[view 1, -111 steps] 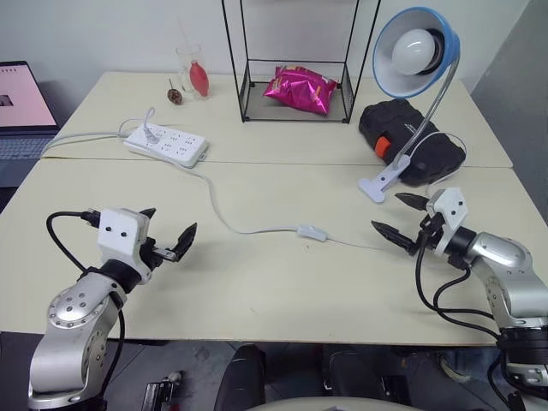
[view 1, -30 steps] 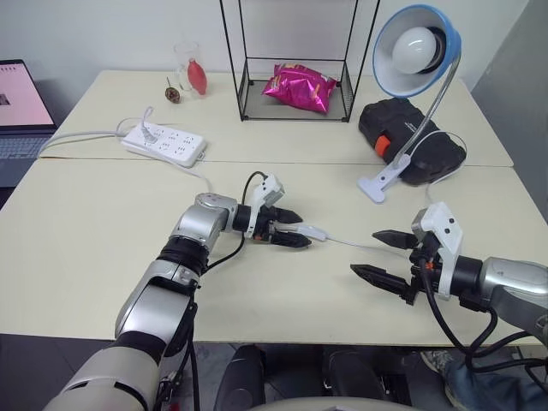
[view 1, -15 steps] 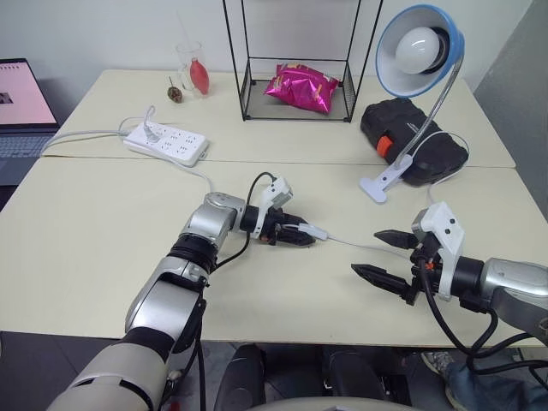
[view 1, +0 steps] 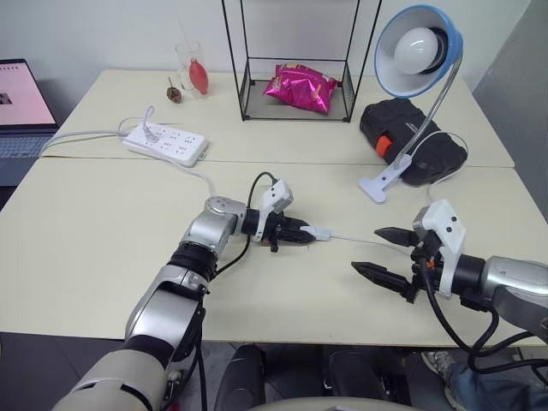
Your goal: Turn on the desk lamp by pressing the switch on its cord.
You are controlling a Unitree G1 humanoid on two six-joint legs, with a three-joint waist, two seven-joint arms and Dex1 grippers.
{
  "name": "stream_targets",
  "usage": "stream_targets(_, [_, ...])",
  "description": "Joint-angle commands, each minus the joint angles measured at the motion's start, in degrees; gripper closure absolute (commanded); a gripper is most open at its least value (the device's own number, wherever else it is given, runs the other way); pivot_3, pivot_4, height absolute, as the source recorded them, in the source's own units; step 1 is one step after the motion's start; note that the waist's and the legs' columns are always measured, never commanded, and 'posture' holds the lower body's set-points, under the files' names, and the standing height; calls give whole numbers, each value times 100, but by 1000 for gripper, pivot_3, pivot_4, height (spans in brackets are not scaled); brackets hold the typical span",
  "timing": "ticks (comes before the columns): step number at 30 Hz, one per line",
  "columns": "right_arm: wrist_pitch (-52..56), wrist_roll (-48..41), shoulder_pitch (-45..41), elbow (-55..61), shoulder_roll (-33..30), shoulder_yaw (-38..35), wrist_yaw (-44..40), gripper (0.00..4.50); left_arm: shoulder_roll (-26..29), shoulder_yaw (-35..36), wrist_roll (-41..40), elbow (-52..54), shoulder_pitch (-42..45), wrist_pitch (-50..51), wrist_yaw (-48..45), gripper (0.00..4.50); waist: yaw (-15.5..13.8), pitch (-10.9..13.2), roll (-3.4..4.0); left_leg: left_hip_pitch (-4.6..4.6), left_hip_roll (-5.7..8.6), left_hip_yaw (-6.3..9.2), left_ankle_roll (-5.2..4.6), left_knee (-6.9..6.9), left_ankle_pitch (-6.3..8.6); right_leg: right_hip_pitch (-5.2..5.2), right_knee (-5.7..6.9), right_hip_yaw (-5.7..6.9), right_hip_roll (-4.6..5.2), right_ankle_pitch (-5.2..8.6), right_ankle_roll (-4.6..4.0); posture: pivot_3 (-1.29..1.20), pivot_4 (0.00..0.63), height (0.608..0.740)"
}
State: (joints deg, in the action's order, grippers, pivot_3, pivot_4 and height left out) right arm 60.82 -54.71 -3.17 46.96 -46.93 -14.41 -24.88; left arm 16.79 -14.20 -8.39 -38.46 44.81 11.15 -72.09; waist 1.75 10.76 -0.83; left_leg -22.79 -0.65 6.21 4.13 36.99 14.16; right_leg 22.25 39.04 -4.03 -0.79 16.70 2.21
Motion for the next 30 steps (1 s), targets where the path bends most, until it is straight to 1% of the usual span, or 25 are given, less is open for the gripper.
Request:
stream_targets(1, [-315, 52, 105, 35, 130, -167, 52, 0, 28, 274, 55, 722, -174, -839, 481, 3376, -3, 0, 0, 0, -1, 0, 0, 0, 0, 0, 0, 0, 0, 0, 0, 0, 150, 740])
stream_targets(3, [-402, 6, 222, 39, 226, -240, 70, 0, -2, 367, 32, 1012, -323, -1119, 696, 3376, -5, 0, 0, 0, -1, 0, 0, 0, 0, 0, 0, 0, 0, -1, -2, 0, 150, 740])
stream_targets(7, [-572, -604, 548, 62, 915, -467, 531, 0, -105, 531, 14, 1827, -776, -1601, 1263, 3376, -8, -1, -1, 0, -2, 0, 0, -2, 0, 0, -1, -1, 3, -5, -8, 0, 150, 740])
stream_targets(11, [-628, -1550, 838, -34, 1565, -414, 1292, 0, -146, 604, -269, 2651, -1200, -1259, 1441, 3376, -4, -1, -1, 0, -2, 1, 0, 0, 0, -1, 2, -1, 3, -15, -25, 0, 150, 740])
stream_targets(15, [-961, -2446, 907, -348, 2440, -29, 2445, 0, -77, 603, -508, 3300, -1440, -840, 1488, 3376, 12, -2, 0, 6, -5, 0, -3, 1, -2, -4, 6, -2, -1, -13, -21, 0, 150, 740])
stream_targets(17, [-1104, -2731, 861, -511, 2730, 146, 2819, 0, -35, 613, -568, 3460, -1486, -688, 1509, 3376, 13, -2, 2, 8, -4, 0, -8, -1, -5, -4, 9, -3, -2, -1, 0, 0, 150, 740])
stream_targets(19, [-1269, -2791, 754, -813, 3055, 334, 3061, 0, 7, 636, -633, 3590, -1516, -547, 1546, 3377, 14, -4, 2, 10, -4, -1, -9, -2, -6, -5, 8, -3, -3, -1, 0, 0, 150, 740])
stream_targets(22, [-1464, -2817, 515, -1185, 3313, 466, 3214, 0, 68, 648, -709, 3751, -1539, -360, 1599, 3377, 19, -4, 3, 10, -4, -2, -9, -4, -6, -4, 6, -4, -4, 0, 0, 0, 150, 740])
stream_targets(27, [-1673, -2823, -51, -1662, 3587, 671, 3184, 0, 191, 625, -853, 4034, -1591, -42, 1595, 3377, 15, -4, 4, 6, -4, -1, -9, -6, -6, -1, 3, -2, -3, -1, -3, 0, 150, 740])
stream_targets(30, [-1760, -2774, -241, -1847, 3748, 802, 3147, 0, 203, 645, -971, 4174, -1615, 158, 1647, 3377, 21, -4, 4, 8, -5, -1, -10, -5, -6, -1, 5, -2, -4, -1, -3, 0, 150, 740])
